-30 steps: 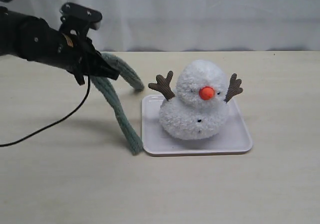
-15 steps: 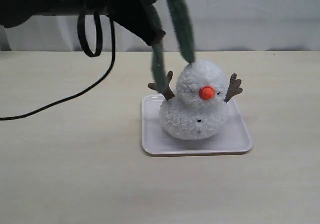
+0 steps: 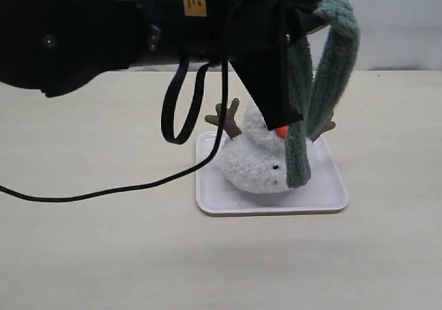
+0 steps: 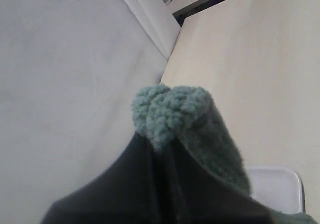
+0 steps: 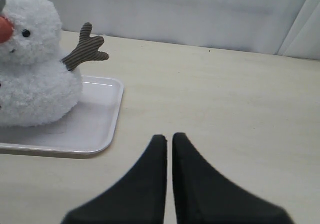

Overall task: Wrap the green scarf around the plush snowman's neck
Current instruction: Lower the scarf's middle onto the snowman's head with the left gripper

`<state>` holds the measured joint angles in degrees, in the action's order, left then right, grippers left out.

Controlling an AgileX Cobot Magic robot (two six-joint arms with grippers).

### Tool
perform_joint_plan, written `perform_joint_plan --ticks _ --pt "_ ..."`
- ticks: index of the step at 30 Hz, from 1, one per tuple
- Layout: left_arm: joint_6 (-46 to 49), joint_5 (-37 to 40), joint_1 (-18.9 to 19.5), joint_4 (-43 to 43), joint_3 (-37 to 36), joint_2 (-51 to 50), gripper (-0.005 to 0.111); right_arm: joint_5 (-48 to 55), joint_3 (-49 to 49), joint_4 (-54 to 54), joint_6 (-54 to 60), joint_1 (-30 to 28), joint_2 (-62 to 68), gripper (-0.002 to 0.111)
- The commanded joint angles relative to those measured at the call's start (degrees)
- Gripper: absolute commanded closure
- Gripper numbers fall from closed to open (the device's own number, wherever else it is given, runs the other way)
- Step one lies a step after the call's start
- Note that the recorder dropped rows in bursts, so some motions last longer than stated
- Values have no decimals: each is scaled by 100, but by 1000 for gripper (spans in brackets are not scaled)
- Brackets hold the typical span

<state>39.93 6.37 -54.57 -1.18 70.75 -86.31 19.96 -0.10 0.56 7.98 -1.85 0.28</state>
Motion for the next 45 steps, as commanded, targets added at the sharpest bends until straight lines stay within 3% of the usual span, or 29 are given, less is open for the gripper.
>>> perform_joint_plan --ticks 1,6,10,15,20,28,33,36,41,45 --pt "439 -5 -113 -136 31 -18 107 -53 10 -8 20 1 -28 104" --pt "1517 170 -113 -136 31 -432 107 -53 10 -8 20 1 -28 104" --pt "2604 -129 -79 -350 31 -977 107 -53 10 -8 20 1 -28 104" --pt "2647 -1053 183 -1049 31 -1422 107 -53 10 -8 20 1 -28 104" --pt "2664 -1331 580 -1658 31 -1675 107 -53 10 -8 20 1 -28 104" --pt "2511 -1457 1158 -1546 31 -1727 107 -53 10 -8 20 1 -28 104" --pt "2440 -1508 1285 -1273 31 -1873 106 -53 10 -8 20 1 -28 104" --pt "2468 -1594 1285 -1287 31 -2068 97 -53 10 -8 20 1 -28 104" --pt "2468 -2321 1313 -1264 31 -2356 69 -53 10 -8 20 1 -28 104" --pt "2468 -2629 1313 -1264 31 -2522 62 -53 10 -8 20 1 -28 104"
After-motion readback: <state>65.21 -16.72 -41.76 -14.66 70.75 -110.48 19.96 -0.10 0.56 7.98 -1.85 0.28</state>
